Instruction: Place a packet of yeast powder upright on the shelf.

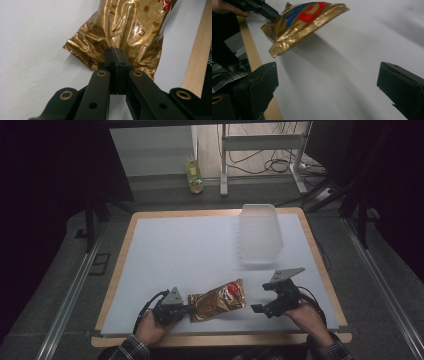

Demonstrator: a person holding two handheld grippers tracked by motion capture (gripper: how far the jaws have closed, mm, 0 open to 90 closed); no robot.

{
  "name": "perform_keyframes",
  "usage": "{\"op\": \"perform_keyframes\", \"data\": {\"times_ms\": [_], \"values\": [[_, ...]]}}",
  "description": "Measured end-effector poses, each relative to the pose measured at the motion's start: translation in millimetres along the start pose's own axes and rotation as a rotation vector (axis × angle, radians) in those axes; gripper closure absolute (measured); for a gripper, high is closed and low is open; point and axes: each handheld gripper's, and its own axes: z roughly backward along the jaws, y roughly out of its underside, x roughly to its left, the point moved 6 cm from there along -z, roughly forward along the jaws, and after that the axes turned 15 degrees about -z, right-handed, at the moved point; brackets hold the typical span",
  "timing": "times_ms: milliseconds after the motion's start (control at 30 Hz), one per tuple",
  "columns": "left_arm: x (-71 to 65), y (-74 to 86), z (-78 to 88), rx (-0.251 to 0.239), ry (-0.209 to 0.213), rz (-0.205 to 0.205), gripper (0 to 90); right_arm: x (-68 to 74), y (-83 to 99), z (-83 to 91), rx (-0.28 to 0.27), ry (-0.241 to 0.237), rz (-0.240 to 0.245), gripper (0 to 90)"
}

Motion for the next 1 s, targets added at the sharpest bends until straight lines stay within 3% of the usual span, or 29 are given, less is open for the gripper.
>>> {"op": "perform_keyframes", "data": {"times_ms": [267, 300, 400, 433, 467, 500, 533, 600, 633, 667, 767, 867, 1000], "values": [[0.2, 0.2, 0.3, 0.005, 0.0, -0.004, 89.9, 16.1, -9.0, -23.2, 0.074, -0.078, -0.06, 3.6], [0.1, 0.1, 0.4, 0.006, -0.001, -0.003, 89.9, 19.1, -12.8, -29.9, 0.091, -0.099, -0.086, 3.9], [0.0, 0.1, 0.5, 0.007, -0.001, -0.002, 89.9, 21.0, -15.5, -35.7, 0.11, -0.108, -0.102, 4.5], [0.0, 0.0, 0.5, 0.007, -0.002, -0.003, 89.9, 22.1, -17.4, -38.8, 0.115, -0.113, -0.109, 6.3], [-0.1, 0.0, 0.6, 0.008, -0.002, -0.005, 89.9, 24.0, -21.8, -44.1, 0.112, -0.125, -0.134, 13.8], [-0.1, 0.0, 0.6, 0.008, -0.002, -0.005, 89.9, 24.0, -21.8, -44.1, 0.112, -0.125, -0.134, 13.8], [-0.1, -0.1, 0.7, 0.008, -0.002, -0.005, 89.9, 26.3, -25.8, -49.4, 0.116, -0.149, -0.15, 21.6], [-0.2, -0.1, 0.7, 0.008, -0.002, -0.006, 89.9, 28.0, -27.8, -51.6, 0.116, -0.158, -0.158, 26.0], [-0.2, -0.2, 0.7, 0.009, -0.003, -0.006, 89.8, 31.2, -31.0, -56.0, 0.126, -0.175, -0.174, 32.8], [-0.2, -0.2, 0.7, 0.009, -0.003, -0.006, 89.8, 31.2, -31.0, -56.0, 0.126, -0.175, -0.174, 32.8], [-0.4, -0.4, 0.8, 0.012, -0.005, -0.01, 89.8, 34.5, -36.8, -63.3, 0.142, -0.183, -0.184, 45.4], [-0.1, -0.4, 0.6, 0.009, -0.001, -0.009, 89.8, 35.6, -39.8, -66.4, 0.137, -0.207, -0.202, 49.6], [0.1, -0.6, 0.6, 0.011, 0.0, -0.01, 89.7, 38.9, -44.7, -72.9, 0.137, -0.215, -0.186, 54.4]]}}
